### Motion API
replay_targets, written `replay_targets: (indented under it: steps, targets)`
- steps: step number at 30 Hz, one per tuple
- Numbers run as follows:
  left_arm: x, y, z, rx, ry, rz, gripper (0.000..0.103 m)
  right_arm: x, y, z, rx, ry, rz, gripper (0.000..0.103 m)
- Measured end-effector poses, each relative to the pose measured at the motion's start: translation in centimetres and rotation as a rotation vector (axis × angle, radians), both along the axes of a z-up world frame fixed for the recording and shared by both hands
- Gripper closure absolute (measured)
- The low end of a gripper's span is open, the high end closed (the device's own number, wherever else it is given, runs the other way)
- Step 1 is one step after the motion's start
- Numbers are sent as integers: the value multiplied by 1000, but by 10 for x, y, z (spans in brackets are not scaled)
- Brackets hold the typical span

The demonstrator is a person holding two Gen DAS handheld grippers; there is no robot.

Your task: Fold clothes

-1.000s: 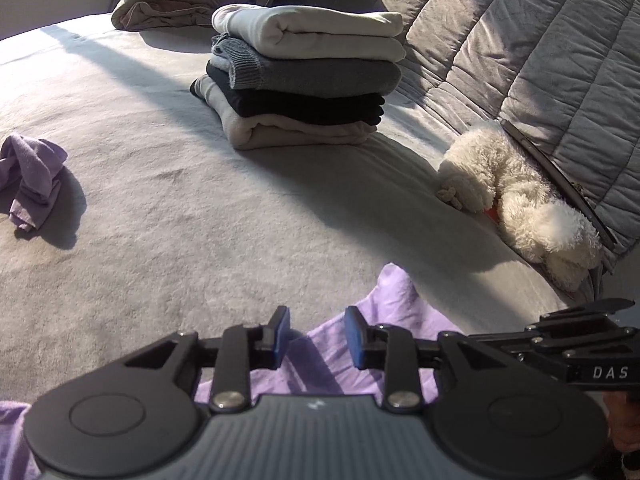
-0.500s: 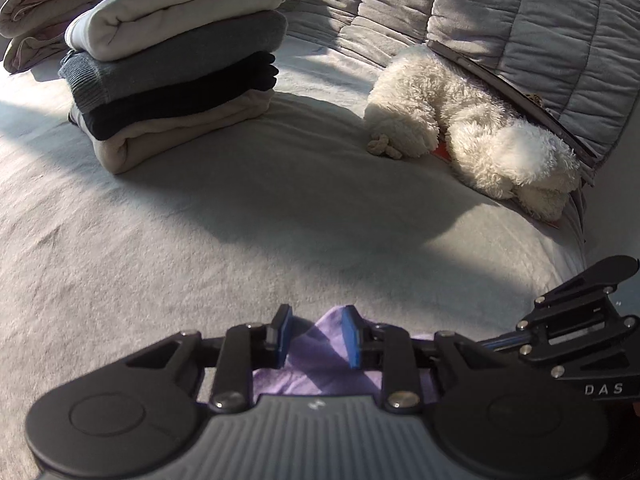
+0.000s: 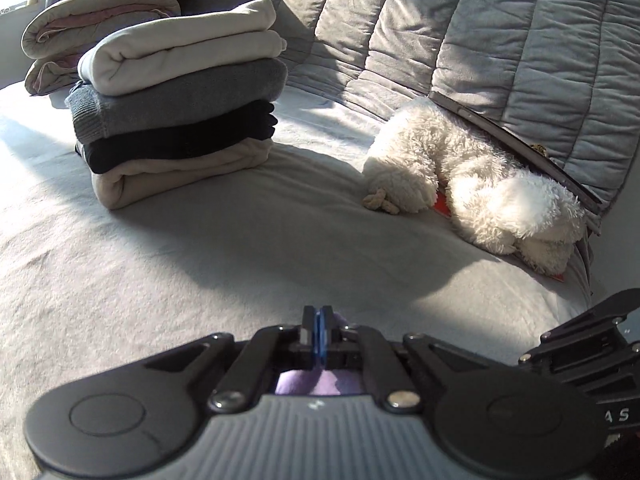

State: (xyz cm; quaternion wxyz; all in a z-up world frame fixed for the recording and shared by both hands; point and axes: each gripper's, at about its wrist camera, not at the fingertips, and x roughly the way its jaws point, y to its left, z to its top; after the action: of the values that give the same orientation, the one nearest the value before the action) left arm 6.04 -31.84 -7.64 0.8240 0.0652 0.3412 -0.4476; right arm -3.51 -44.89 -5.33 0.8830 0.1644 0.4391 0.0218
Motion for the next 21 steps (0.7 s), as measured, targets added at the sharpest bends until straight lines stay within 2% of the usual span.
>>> replay_targets:
  steps: [4, 6, 7, 8, 12, 13, 14, 16, 21]
  targets:
    - [-7, 6, -7, -36, -28, 28, 99, 5, 4, -1, -25, 17, 11, 101]
    - [-8, 15, -2, -60, -11, 57, 92, 8, 7, 4, -39, 15, 7, 99]
    - [-8, 20, 1, -73, -1, 73, 79, 9, 8, 6, -54, 7, 1, 90]
    - [-9, 27, 5, -84, 4, 91, 68, 10, 10, 8, -69, 0, -4, 88]
    - [-12, 64, 22, -121, -9, 180, 57, 21, 18, 15, -85, -14, -1, 86]
    - [-12, 74, 26, -127, -14, 204, 51, 24, 22, 16, -87, -17, 1, 81]
    - [-12, 84, 30, -127, -21, 231, 46, 28, 27, 18, -86, -25, 5, 68]
    - [-10, 109, 37, -117, -33, 292, 45, 36, 38, 21, -85, -42, 12, 61]
    - [0, 174, 50, -75, -48, 460, 39, 60, 74, 30, -65, -68, 46, 61]
